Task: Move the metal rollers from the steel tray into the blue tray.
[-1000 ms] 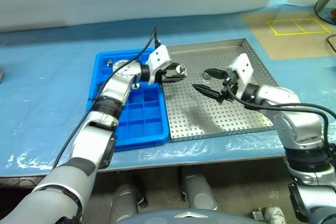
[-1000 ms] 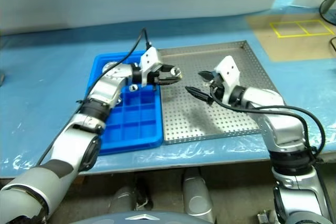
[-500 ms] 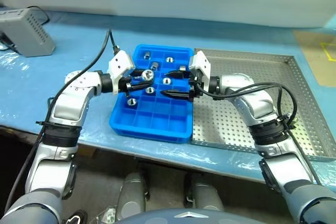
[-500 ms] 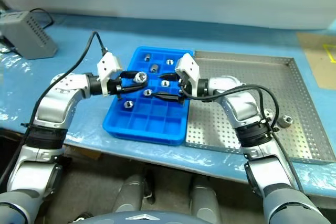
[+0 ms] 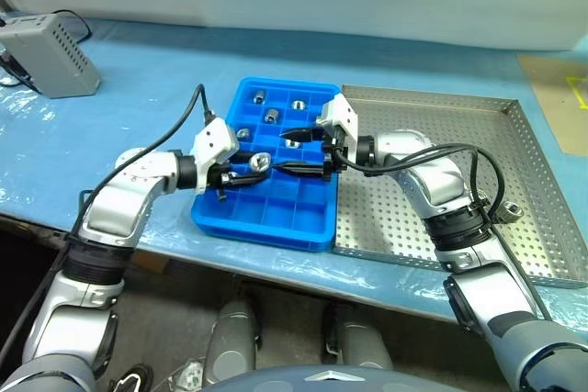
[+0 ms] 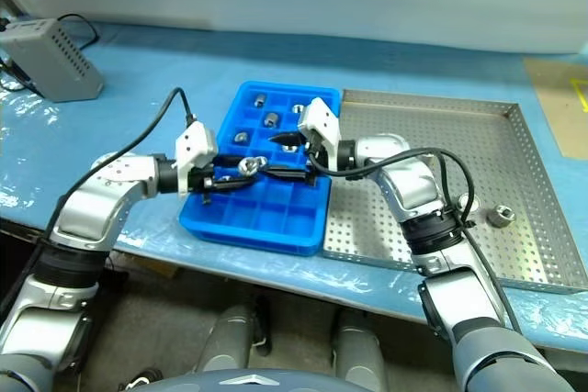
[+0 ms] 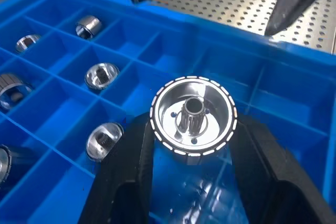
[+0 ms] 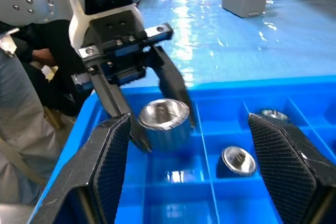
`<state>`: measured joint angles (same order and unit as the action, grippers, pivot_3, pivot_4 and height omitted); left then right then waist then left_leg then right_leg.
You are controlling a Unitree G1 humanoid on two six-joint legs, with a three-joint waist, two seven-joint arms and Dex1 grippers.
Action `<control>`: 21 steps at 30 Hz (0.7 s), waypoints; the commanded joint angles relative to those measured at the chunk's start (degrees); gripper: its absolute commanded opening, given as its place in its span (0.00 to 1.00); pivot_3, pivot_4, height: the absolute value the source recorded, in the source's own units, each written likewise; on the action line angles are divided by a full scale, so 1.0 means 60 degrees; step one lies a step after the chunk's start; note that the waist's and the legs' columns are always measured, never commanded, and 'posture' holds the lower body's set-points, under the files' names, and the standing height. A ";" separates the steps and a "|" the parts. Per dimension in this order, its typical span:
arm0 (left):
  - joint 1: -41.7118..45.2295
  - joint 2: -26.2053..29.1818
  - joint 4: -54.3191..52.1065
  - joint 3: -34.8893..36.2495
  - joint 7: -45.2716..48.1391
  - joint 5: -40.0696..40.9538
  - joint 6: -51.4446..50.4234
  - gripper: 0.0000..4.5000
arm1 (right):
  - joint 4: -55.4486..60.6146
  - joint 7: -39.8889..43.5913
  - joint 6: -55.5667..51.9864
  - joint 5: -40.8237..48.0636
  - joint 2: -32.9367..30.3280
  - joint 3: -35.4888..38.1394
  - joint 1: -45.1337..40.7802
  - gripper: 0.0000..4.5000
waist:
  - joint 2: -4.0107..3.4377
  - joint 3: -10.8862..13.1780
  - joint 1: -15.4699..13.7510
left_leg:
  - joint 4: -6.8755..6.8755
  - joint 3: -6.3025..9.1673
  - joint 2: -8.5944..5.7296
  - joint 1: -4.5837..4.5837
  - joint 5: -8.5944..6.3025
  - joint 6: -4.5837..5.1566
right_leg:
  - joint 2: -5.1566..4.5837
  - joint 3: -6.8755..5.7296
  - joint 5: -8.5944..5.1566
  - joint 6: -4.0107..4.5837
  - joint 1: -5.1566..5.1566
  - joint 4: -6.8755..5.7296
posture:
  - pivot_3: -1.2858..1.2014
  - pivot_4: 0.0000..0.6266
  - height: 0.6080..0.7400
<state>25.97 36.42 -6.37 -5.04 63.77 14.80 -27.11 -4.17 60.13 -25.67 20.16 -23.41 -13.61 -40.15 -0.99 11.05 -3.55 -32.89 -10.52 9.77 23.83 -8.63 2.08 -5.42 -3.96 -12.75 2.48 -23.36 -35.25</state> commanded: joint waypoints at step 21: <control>-0.1049 0.1200 -0.1015 -0.0533 0.0792 0.0160 0.0279 0.39 | 0.1008 0.0640 -0.0737 0.0352 -0.0267 -0.0070 0.0315 0.81 | 0.0002 -0.0001 0.0079 | 0.0065 -0.0002 0.0008 -0.0052 0.0033 -0.0055 | 0.0029 0.0018 -0.0008 0.0026 0.0011 -0.0002 | 0.50 0.24 1.00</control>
<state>19.92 42.81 -10.34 -8.16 68.45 15.52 -25.97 -0.90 62.75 -29.67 20.80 -24.75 -13.76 -38.25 -0.98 11.04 -3.08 -32.49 -10.53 9.82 23.52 -8.43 1.75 -5.25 -3.85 -12.80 2.64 -23.29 -35.26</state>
